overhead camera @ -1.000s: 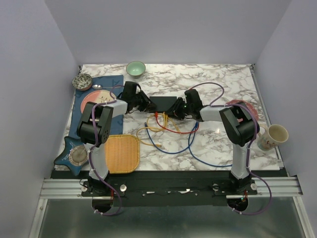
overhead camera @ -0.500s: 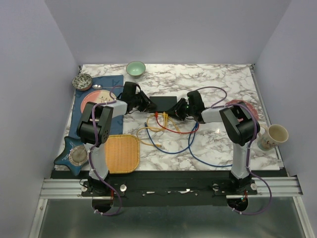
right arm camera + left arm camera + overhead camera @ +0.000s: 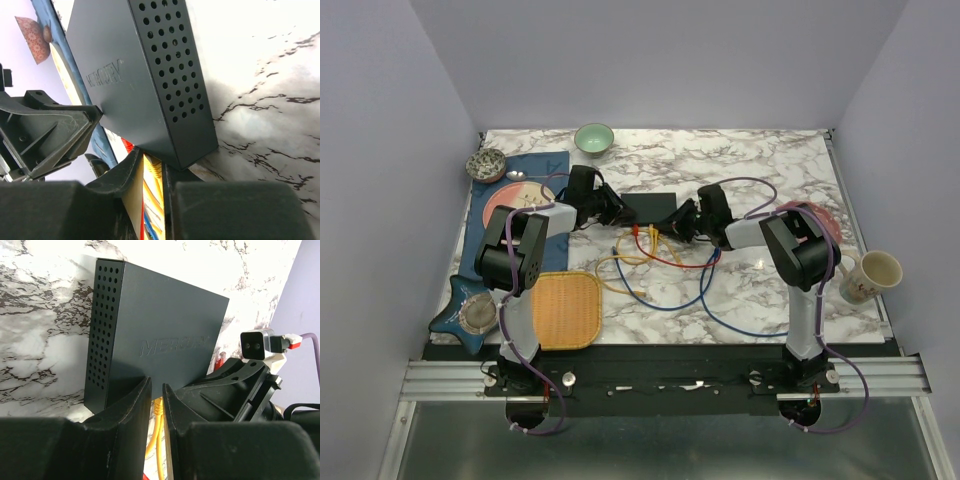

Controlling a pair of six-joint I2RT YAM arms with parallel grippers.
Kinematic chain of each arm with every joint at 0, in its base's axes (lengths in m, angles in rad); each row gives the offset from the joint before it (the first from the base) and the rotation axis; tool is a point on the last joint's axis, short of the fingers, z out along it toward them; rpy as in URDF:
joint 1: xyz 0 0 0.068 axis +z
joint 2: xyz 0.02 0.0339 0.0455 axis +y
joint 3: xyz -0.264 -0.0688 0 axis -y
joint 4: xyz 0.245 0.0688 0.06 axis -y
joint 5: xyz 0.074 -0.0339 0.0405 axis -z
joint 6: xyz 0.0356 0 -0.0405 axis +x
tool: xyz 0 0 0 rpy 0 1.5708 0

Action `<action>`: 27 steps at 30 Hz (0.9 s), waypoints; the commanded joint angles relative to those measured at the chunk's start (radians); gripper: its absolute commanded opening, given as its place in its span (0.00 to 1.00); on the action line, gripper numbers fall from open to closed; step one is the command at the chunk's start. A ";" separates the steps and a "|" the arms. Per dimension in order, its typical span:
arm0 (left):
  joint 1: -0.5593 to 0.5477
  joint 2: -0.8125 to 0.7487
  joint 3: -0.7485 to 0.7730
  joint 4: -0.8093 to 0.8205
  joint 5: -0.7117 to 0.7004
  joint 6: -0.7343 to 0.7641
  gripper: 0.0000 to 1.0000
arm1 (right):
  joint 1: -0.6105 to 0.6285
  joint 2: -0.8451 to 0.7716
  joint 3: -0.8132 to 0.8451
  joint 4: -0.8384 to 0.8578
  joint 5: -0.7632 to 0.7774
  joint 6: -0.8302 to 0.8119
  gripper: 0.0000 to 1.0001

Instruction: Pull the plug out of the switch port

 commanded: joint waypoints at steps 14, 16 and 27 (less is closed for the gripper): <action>-0.014 -0.005 -0.036 0.052 0.083 -0.062 0.29 | -0.010 0.001 0.020 -0.101 -0.001 -0.150 0.01; -0.035 -0.005 -0.039 0.071 0.098 -0.072 0.29 | -0.009 -0.008 0.028 -0.130 0.004 -0.178 0.00; -0.076 0.075 -0.009 0.081 0.107 -0.098 0.29 | -0.009 -0.031 0.048 -0.255 -0.005 -0.291 0.01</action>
